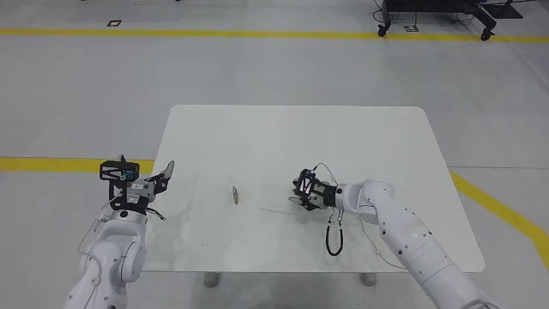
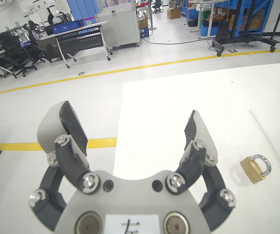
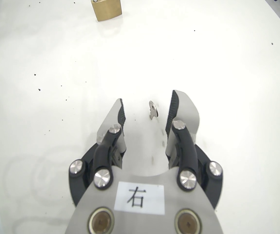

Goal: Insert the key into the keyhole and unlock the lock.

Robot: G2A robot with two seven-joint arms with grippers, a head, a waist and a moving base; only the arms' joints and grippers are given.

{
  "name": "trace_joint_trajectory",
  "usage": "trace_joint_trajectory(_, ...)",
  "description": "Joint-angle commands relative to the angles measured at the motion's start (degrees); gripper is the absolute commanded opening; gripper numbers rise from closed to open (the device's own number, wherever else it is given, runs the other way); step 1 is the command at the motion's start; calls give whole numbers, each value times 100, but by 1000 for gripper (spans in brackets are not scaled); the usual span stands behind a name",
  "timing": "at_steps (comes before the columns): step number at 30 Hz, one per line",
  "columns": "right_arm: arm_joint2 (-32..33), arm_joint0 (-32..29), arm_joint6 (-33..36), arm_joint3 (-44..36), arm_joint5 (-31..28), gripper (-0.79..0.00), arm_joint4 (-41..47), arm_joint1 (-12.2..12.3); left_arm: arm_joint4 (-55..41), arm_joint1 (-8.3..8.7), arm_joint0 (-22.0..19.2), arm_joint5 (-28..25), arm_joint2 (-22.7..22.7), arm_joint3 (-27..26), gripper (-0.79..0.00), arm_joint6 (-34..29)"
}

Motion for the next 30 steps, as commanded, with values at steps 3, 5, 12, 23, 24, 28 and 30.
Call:
trace_joint_trajectory(3,38,-25,-45,-26,40,-742,-38,22,0,0,0,0,0,0,0,0)
trace_joint_trajectory(5,59,-54,-52,-79,99,-785,-87,36,0,0,0,0,0,0,0,0)
trace_joint_trajectory(12,171,-213,-179,-338,80,-785,-172,104,0,0,0,0,0,0,0,0)
trace_joint_trajectory(23,418,-604,-425,-875,179,-785,-375,231,0,0,0,0,0,0,0,0)
trace_joint_trajectory(24,425,-613,-423,-879,187,-785,-367,233,0,0,0,0,0,0,0,0)
trace_joint_trajectory(28,425,-613,-423,-879,187,-785,-367,233,0,0,0,0,0,0,0,0)
trace_joint_trajectory(30,425,-613,-423,-879,187,-785,-367,233,0,0,0,0,0,0,0,0)
